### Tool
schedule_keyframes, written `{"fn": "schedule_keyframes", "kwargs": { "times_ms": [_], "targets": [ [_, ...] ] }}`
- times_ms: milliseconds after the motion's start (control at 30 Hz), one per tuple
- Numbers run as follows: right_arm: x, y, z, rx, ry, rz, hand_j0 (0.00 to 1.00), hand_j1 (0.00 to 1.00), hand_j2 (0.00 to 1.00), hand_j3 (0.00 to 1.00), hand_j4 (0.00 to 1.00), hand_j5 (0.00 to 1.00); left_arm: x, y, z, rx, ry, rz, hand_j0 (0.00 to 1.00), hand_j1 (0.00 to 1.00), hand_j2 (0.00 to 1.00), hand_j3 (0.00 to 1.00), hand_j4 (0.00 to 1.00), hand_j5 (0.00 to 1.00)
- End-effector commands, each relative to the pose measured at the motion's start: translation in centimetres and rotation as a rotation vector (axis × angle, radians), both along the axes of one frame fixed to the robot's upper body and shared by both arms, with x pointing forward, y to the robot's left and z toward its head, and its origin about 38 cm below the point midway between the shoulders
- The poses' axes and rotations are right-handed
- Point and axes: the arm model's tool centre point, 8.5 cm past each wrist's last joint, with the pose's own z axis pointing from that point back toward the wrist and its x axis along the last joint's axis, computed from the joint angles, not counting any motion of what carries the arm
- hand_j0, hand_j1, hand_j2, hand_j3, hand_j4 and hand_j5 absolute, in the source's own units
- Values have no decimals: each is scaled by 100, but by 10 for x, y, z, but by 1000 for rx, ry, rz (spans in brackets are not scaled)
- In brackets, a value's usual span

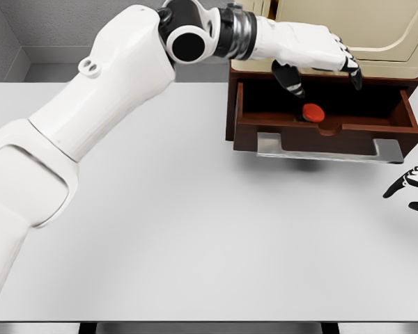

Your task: Put the switch into the drawer with left arm, and close the drawer with right arm

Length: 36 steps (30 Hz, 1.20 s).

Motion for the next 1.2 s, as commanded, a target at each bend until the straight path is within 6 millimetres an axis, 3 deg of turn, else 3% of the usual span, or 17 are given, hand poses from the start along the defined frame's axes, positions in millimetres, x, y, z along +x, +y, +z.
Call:
{"fn": "schedule_keyframes", "kwargs": {
  "times_ms": [0,100,167,333,367,433,500,533,600,700,733,767,833,867,933,1033,1167],
  "targets": [
    [0,0,1,6,1,-2,61,61,61,61,61,61,2,1,0,-4,6,8,80,80,80,80,80,80],
    [0,0,1,6,1,-2,62,62,62,62,62,62,3,2,1,-2,6,13,80,80,80,80,80,80],
    [0,0,0,7,4,-1,62,62,62,62,62,62,3,2,8,-11,7,10,100,100,100,100,100,100],
    [0,0,-1,7,5,-1,62,62,62,62,62,62,-14,-1,23,-272,308,-118,100,100,100,100,100,100],
    [0,0,-1,7,5,-1,62,62,62,62,62,62,-20,23,38,-303,294,-145,100,100,100,100,100,100],
    [0,0,-1,7,7,-1,62,62,62,62,62,62,-41,47,43,-322,344,-224,100,100,100,100,100,100],
    [0,0,-1,7,7,-1,62,62,62,62,62,62,-93,68,35,-280,465,-374,100,100,100,100,100,100],
    [-1,0,-2,7,8,-1,62,62,62,62,62,62,-113,79,21,-214,674,-272,100,100,100,100,100,100],
    [-1,0,-2,7,8,-1,62,62,62,62,62,62,-108,78,2,-104,914,-30,100,100,100,100,100,100],
    [-1,0,-2,7,8,-1,62,62,62,62,62,62,-107,64,9,-23,964,81,100,100,100,100,100,100],
    [-1,0,-2,7,8,-1,62,62,62,62,62,62,-102,62,9,-12,1104,141,100,100,100,100,100,100],
    [-1,1,-2,7,10,0,62,62,62,62,62,62,-96,53,12,-12,1127,159,100,100,100,100,100,100],
    [-1,1,-2,7,11,0,62,62,62,62,62,62,-91,49,8,13,1140,253,100,100,100,100,100,100],
    [-1,1,-2,7,11,0,62,62,62,62,62,62,-80,45,13,-90,1089,362,100,100,100,100,100,100],
    [-1,1,-2,7,11,0,62,62,62,62,62,62,-76,35,16,-135,1046,420,100,100,100,100,100,100],
    [-1,1,-2,7,11,0,62,62,62,62,62,62,-67,40,24,-205,1029,478,100,100,100,100,100,100],
    [-1,1,-4,8,15,2,62,62,62,62,62,62,-51,47,15,-204,1046,559,100,100,100,100,100,100]
  ]
}}
